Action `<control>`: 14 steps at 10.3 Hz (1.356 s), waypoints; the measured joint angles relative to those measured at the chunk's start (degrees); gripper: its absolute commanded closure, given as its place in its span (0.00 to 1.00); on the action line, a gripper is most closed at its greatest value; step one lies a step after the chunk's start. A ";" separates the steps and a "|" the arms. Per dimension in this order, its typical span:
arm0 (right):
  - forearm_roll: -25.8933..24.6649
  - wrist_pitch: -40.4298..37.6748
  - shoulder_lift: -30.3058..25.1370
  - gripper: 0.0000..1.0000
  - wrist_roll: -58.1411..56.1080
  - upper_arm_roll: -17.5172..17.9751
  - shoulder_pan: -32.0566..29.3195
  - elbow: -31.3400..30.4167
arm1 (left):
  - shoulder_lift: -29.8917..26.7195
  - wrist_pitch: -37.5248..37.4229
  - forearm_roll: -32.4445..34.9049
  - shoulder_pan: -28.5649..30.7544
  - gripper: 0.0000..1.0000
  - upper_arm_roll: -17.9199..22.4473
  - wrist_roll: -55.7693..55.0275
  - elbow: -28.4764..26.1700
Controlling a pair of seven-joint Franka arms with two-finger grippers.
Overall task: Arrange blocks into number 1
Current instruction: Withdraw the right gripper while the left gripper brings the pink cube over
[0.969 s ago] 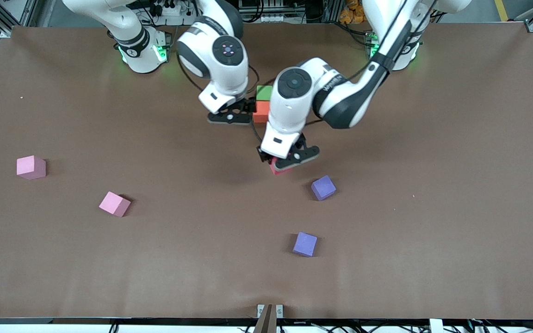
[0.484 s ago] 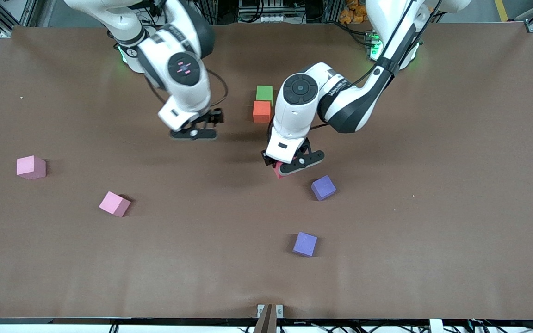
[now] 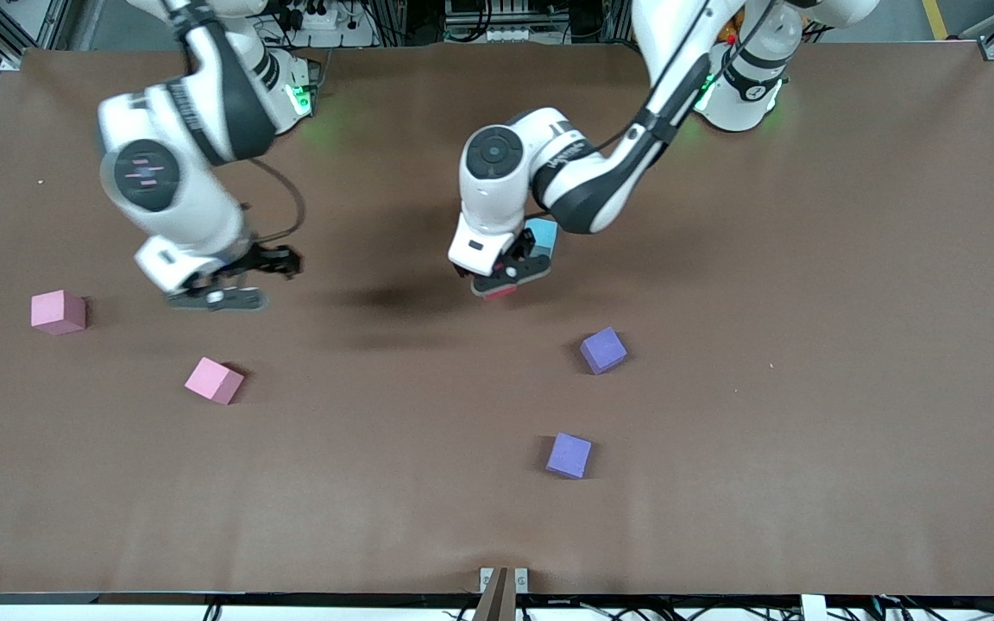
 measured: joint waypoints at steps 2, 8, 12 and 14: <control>0.01 -0.05 -0.93 0.00 -4.59 -2.90 -1.96 0.80 | 1.77 0.06 0.00 -2.21 0.37 -0.01 -0.14 0.05; 0.32 -1.88 -1.15 0.00 -5.05 -3.61 -1.97 2.72 | 3.54 0.39 0.00 -5.79 0.37 -0.26 5.66 0.09; 0.41 -3.08 -1.14 0.00 -5.01 -3.58 -1.91 2.70 | 3.80 0.38 0.00 -8.74 0.37 -0.31 5.74 -1.93; 0.42 -3.26 -1.14 0.00 -5.01 -3.58 -1.91 2.71 | 3.80 0.38 0.02 -8.58 0.37 -0.12 5.85 -2.45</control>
